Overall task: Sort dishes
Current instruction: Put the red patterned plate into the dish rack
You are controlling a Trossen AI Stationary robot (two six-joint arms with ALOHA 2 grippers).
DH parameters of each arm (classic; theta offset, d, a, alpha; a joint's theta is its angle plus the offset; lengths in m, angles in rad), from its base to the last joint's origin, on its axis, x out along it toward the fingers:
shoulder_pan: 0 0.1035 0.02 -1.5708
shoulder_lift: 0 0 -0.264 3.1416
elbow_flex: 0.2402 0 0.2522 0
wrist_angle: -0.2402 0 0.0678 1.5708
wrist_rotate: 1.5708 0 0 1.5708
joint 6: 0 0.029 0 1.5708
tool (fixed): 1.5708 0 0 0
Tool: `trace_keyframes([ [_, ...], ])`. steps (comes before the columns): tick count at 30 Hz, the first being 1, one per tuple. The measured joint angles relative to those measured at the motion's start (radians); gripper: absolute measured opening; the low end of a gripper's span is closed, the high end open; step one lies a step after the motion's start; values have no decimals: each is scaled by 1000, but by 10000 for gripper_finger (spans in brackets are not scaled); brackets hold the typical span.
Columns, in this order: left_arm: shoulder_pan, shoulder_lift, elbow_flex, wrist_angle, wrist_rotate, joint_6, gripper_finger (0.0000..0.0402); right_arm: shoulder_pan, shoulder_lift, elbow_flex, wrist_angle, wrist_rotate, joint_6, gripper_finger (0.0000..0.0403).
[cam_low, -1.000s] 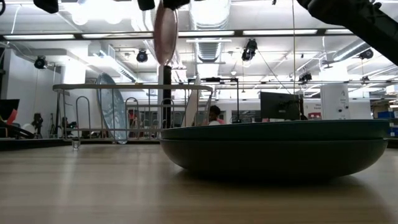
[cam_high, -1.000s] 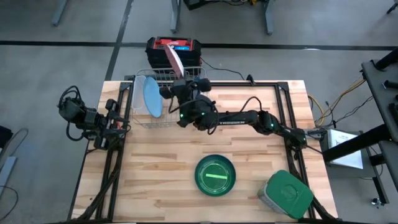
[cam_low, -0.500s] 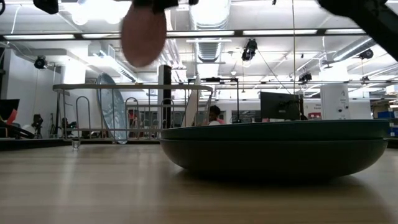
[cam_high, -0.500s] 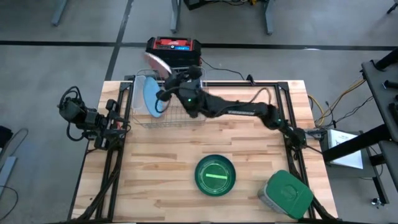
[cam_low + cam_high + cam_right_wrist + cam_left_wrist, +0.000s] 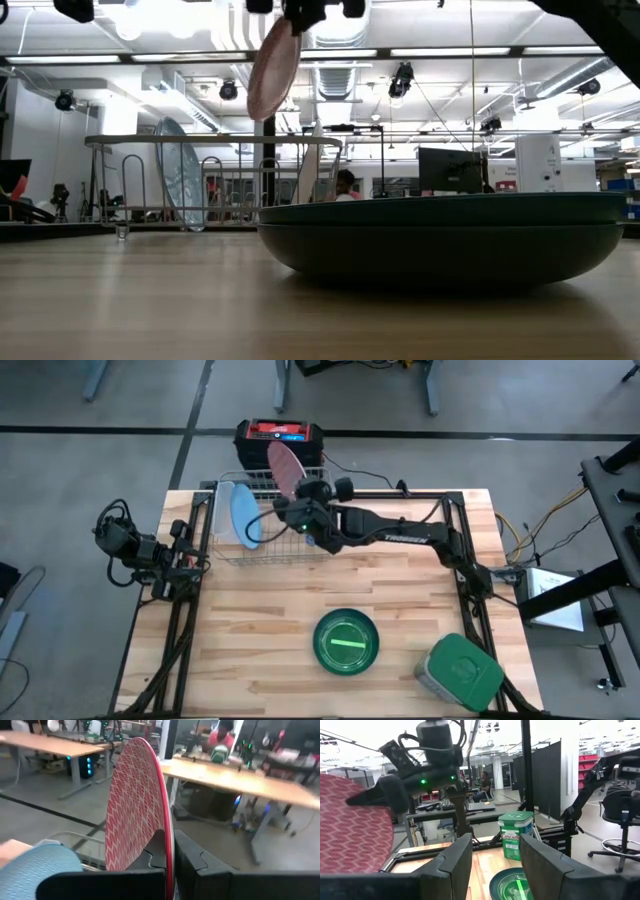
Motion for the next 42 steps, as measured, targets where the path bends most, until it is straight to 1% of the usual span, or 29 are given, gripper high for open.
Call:
trace_keyframes([
  [2,0,0,0,0,0,0,152,1,14,-1,-24,7,41,0],
  [6,0,0,0,1,0,0,152,-3,55,-3,-32,16,62,0],
  [14,0,0,0,2,0,0,152,-14,114,-3,-50,54,51,0],
  [16,0,0,0,2,0,0,152,-16,117,-3,-81,66,51,0],
  [22,0,0,0,2,0,0,152,-19,130,-8,-154,65,129,0],
  [36,0,0,0,2,0,0,152,-39,187,-11,-156,63,163,0],
  [42,0,0,0,2,0,0,152,-44,190,-21,-158,62,184,0],
])
